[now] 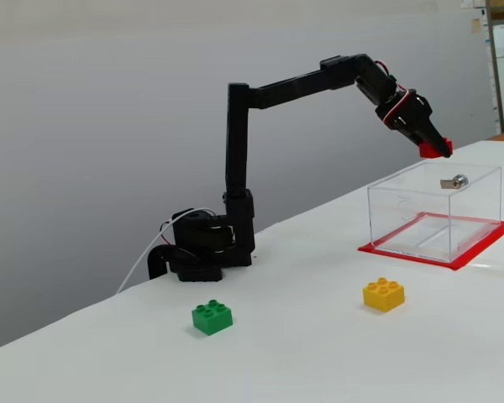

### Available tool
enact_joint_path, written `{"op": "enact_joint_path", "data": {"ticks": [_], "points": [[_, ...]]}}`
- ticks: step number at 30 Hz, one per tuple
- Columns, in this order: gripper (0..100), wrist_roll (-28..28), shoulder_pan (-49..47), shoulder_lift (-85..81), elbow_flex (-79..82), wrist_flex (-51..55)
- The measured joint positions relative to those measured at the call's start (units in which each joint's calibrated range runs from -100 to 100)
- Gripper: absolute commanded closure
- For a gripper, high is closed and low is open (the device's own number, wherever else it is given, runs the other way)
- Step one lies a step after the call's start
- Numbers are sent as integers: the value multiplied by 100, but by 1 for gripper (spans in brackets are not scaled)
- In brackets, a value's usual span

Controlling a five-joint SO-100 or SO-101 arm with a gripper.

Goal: Pick the red lego brick and place it into the transparent box

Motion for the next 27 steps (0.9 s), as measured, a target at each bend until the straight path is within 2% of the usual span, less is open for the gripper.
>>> {"op": "enact_joint_path", "data": {"ticks": [9,15,27], "points": [[83,0,-11,59,0,-189],[69,0,-11,59,0,-206],[70,0,-11,59,0,-206]]}}
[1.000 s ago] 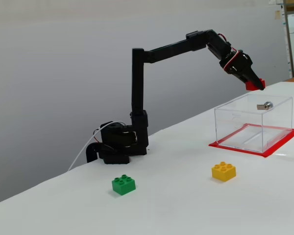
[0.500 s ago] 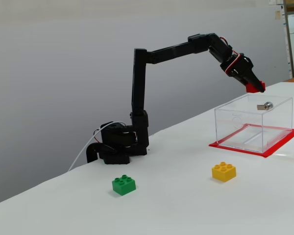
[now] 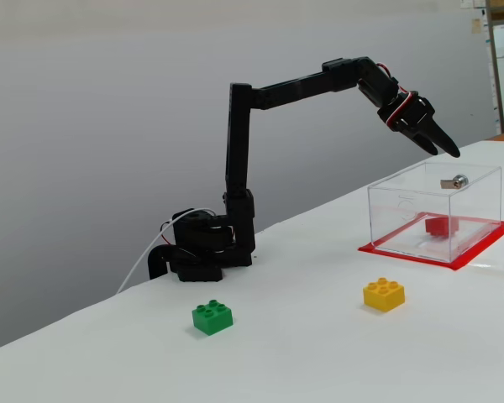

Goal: Pick the red lego brick and place it into the transparent box

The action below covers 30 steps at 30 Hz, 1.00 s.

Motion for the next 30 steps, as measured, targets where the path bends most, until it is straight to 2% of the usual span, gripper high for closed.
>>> {"op": "enact_joint_path", "data": {"ticks": [6,12,16,24,30], "points": [[86,0,0,0,0,0],[91,0,0,0,0,283],[99,0,0,0,0,454],[99,15,331,-440,0,626],[99,132,1058,-1429,0,1045]]}}
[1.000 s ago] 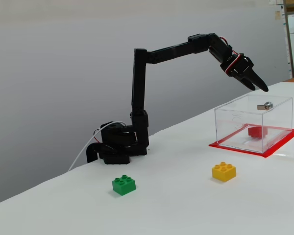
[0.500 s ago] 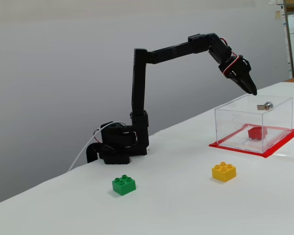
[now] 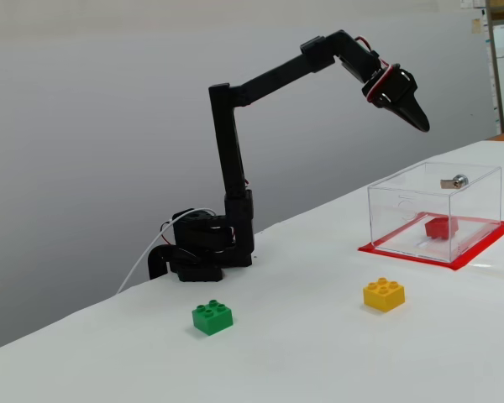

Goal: Pick the red lego brick and place it into the transparent box

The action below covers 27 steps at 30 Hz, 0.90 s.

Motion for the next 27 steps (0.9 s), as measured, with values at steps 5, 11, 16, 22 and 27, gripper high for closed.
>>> {"op": "enact_joint_path", "data": {"ticks": [5,11,16,22,27], "points": [[99,171,855,-812,0,120],[99,264,1720,-1573,0,120],[99,264,2628,-2283,477,120],[99,64,3600,-3256,1562,120],[99,-278,4038,-4161,2630,120]]}}
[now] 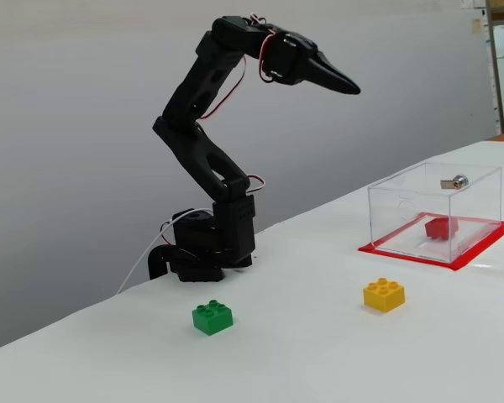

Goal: Pick the red lego brick and place it into the transparent box

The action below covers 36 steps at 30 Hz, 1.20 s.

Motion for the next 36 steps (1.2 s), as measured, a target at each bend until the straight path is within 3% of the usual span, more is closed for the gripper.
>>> {"op": "enact_joint_path", "data": {"ticks": [7,16,36], "points": [[99,-357,438,-1446,1686,0],[99,-376,705,-3264,3857,-428],[99,-376,929,-5235,7370,-1328]]}}
